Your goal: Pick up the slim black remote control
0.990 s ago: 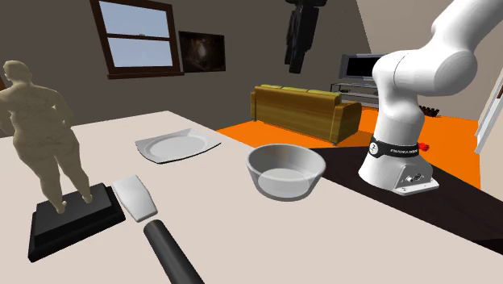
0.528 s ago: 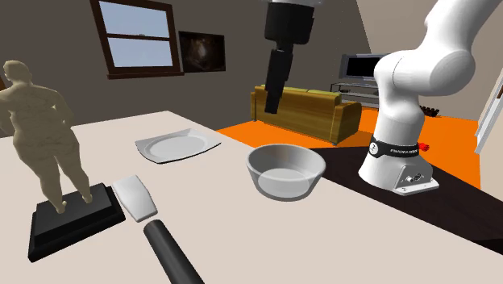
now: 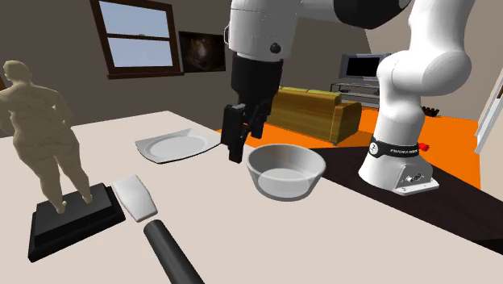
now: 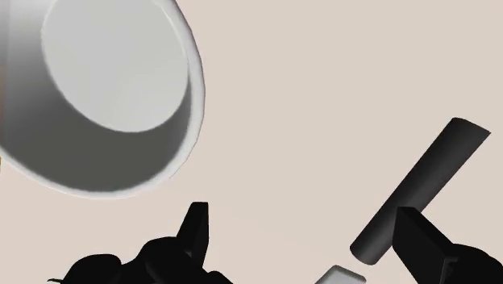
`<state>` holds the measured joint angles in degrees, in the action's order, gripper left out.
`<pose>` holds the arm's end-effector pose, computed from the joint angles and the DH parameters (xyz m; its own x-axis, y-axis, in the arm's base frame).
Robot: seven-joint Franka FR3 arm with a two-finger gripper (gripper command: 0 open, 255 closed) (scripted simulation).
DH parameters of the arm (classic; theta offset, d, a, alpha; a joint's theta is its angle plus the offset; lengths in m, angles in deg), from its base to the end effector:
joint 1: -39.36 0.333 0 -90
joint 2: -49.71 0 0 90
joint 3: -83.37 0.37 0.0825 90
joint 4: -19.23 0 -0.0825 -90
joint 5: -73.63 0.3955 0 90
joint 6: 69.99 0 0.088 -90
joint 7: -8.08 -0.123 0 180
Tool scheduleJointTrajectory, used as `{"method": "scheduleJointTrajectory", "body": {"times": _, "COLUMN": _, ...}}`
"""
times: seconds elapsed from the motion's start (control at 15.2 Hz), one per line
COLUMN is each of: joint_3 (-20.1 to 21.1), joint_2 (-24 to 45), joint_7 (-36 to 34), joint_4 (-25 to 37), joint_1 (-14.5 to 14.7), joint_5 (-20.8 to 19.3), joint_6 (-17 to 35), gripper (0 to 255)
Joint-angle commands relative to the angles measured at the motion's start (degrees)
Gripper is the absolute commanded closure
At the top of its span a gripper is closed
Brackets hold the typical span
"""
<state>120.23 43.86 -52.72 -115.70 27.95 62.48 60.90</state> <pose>0.4506 0.2097 0.3948 0.8718 -0.4564 0.1781 -0.4782 -0.8718 0.1063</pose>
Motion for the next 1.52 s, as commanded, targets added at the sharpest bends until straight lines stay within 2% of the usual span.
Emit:
{"method": "scheduleJointTrajectory", "body": {"times": 0.0, "joint_3": 1.42, "joint_2": 6.57, "joint_7": -7.91, "joint_4": 3.34, "joint_1": -0.93, "joint_5": -5.76, "joint_6": 1.20, "gripper": 0}}
{"method": "scheduleJointTrajectory", "body": {"times": 0.13, "joint_3": 1.27, "joint_2": 12.61, "joint_7": -14.82, "joint_4": 6.79, "joint_1": -0.40, "joint_5": -11.24, "joint_6": 1.50, "gripper": 0}}
{"method": "scheduleJointTrajectory", "body": {"times": 0.33, "joint_3": -0.96, "joint_2": 21.07, "joint_7": -23.66, "joint_4": 12.58, "joint_1": 2.31, "joint_5": -18.09, "joint_6": 1.23, "gripper": 0}}
{"method": "scheduleJointTrajectory", "body": {"times": 0.59, "joint_3": -5.07, "joint_2": 31.07, "joint_7": -32.32, "joint_4": 21.21, "joint_1": 6.86, "joint_5": -23.98, "joint_6": 0.38, "gripper": 0}}
{"method": "scheduleJointTrajectory", "body": {"times": 0.99, "joint_3": -10.30, "joint_2": 43.62, "joint_7": -39.97, "joint_4": 34.81, "joint_1": 12.49, "joint_5": -27.71, "joint_6": -1.26, "gripper": 0}}
{"method": "scheduleJointTrajectory", "body": {"times": 1.45, "joint_3": -12.10, "joint_2": 47.42, "joint_7": -41.91, "joint_4": 35.48, "joint_1": 13.72, "joint_5": -30.05, "joint_6": 1.55, "gripper": 0}}
